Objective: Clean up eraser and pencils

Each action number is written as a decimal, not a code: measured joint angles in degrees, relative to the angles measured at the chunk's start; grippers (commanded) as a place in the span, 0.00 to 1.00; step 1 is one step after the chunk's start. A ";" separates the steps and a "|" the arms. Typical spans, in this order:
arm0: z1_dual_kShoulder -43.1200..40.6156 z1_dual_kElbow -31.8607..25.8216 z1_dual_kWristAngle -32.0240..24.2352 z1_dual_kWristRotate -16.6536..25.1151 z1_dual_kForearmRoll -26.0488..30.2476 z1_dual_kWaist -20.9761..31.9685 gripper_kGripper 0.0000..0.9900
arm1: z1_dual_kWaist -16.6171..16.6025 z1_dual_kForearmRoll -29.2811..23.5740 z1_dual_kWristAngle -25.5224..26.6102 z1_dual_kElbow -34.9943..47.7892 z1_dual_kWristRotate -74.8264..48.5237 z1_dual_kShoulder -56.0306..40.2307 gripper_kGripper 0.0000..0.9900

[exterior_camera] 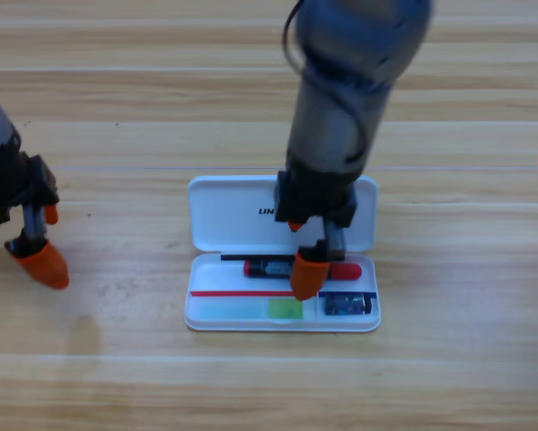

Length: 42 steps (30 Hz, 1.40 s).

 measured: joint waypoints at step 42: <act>42.24 -60.33 -32.40 6.93 23.31 5.32 0.00 | 0.97 -18.29 16.70 32.31 12.16 -38.26 0.97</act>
